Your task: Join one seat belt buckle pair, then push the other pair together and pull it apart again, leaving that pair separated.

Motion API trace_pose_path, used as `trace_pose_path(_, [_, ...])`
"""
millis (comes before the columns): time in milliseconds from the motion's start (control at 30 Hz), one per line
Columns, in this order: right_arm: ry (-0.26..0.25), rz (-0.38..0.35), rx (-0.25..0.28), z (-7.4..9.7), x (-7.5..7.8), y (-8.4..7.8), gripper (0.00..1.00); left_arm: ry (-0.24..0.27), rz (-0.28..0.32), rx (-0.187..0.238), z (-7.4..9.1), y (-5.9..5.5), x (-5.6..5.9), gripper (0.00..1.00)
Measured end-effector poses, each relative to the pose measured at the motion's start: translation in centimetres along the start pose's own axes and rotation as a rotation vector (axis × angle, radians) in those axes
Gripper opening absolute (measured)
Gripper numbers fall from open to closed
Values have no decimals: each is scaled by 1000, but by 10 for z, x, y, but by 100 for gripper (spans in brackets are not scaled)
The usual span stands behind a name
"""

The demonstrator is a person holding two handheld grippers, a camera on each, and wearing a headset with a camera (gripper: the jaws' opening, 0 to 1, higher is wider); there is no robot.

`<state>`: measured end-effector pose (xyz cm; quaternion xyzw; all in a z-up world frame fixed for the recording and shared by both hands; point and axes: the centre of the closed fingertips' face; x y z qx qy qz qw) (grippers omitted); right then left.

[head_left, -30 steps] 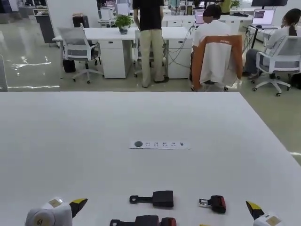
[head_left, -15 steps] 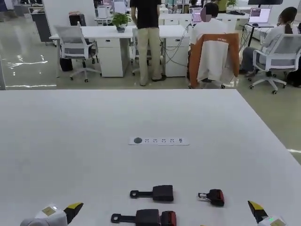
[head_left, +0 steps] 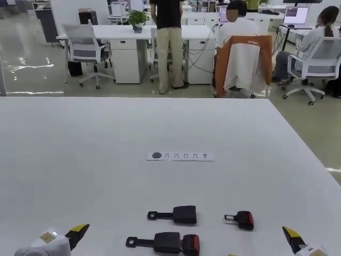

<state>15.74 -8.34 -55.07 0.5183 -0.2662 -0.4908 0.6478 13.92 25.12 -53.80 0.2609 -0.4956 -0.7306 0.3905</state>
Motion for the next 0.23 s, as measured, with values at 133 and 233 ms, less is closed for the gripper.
trace_pose_path(133, [1, 3, 2, -2, -1, 1, 99, 0, -4, 2, 0, 2, 2, 100])
trace_pose_path(233, [3, 1, 5, -2, -4, 2, 99, -1, -5, 2, -1, 2, -2, 100])
Point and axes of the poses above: the centre of the closed fingertips' face, and the gripper's own axes: z roughly backward along the fingers, x roughly to its right, y roughly out of its top, and after that the axes turned 11 degrees about -z, right-handed
